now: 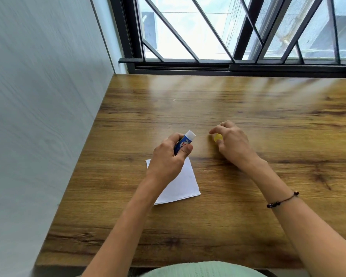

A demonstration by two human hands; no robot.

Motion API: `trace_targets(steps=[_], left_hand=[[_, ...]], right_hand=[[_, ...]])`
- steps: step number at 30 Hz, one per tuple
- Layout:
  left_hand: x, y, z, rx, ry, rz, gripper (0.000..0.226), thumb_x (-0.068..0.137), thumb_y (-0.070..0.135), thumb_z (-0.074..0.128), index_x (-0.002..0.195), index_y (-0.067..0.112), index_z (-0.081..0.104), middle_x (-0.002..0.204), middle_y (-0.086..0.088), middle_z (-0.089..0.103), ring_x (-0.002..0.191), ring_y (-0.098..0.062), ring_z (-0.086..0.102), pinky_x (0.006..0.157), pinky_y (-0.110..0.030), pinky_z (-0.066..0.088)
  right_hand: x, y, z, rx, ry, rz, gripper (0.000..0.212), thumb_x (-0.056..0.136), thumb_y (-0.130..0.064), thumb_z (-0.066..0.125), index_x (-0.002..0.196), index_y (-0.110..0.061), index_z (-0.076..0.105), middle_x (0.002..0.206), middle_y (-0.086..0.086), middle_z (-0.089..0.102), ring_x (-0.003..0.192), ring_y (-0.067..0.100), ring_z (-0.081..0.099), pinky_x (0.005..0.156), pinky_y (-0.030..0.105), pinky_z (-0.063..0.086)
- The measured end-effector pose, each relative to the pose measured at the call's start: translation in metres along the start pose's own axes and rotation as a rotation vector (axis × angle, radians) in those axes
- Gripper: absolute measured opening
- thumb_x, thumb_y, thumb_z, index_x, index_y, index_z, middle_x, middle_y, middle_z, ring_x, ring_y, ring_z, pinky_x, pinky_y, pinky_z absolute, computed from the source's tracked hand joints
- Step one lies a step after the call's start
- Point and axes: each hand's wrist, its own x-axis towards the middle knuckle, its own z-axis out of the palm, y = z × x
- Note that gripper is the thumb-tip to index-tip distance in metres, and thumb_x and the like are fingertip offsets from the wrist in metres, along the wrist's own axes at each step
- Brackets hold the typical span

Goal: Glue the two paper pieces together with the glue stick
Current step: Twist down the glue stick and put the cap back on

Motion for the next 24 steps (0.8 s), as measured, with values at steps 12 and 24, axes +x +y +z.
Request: trace_targets(steps=[12, 24], left_hand=[[0.002, 0.005, -0.005, -0.051, -0.064, -0.032, 0.021, 0.09, 0.028, 0.054, 0.107, 0.017, 0.06, 0.075, 0.006, 0.05, 0.071, -0.011, 0.045, 0.073, -0.031, 0.04], [-0.002, 0.016, -0.017, -0.149, -0.216, 0.015, 0.016, 0.09, 0.023, 0.054, 0.097, 0.012, 0.062, 0.079, -0.008, 0.05, 0.074, -0.018, 0.046, 0.071, -0.032, 0.041]], right_hand=[[-0.026, -0.039, -0.04, 0.72, 0.049, -0.114, 0.023, 0.081, -0.004, 0.064, 0.097, -0.019, 0.066, 0.084, 0.006, 0.069, 0.074, 0.018, 0.064, 0.07, 0.026, 0.054], [-0.035, -0.045, -0.056, 0.499, 0.056, -0.368, 0.023, 0.079, -0.002, 0.065, 0.098, -0.014, 0.068, 0.092, 0.002, 0.071, 0.084, 0.012, 0.064, 0.079, 0.027, 0.053]])
